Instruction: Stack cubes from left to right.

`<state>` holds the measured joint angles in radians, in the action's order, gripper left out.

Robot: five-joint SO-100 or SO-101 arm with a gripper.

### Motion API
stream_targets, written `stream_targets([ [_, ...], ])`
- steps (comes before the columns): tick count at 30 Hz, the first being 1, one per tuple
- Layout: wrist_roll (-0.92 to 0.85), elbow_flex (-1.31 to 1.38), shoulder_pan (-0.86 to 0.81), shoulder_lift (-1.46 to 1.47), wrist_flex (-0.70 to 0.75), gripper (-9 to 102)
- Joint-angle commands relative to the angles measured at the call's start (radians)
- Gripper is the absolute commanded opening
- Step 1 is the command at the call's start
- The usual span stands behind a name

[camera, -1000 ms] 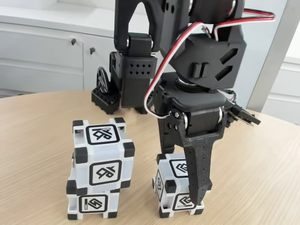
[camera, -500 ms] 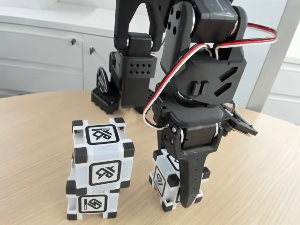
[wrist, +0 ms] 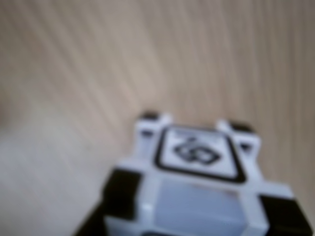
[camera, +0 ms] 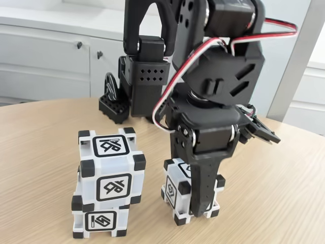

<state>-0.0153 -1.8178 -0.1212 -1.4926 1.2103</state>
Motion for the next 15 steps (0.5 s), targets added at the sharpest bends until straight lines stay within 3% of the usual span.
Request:
stream_targets([
  [1,0.021,0.023,-0.011,-0.204,0.06,14],
  [7,0.095,0.178,0.002,-0.468,0.137,16],
  [15,0.054,0.546,-0.006,-0.483,0.382,16],
])
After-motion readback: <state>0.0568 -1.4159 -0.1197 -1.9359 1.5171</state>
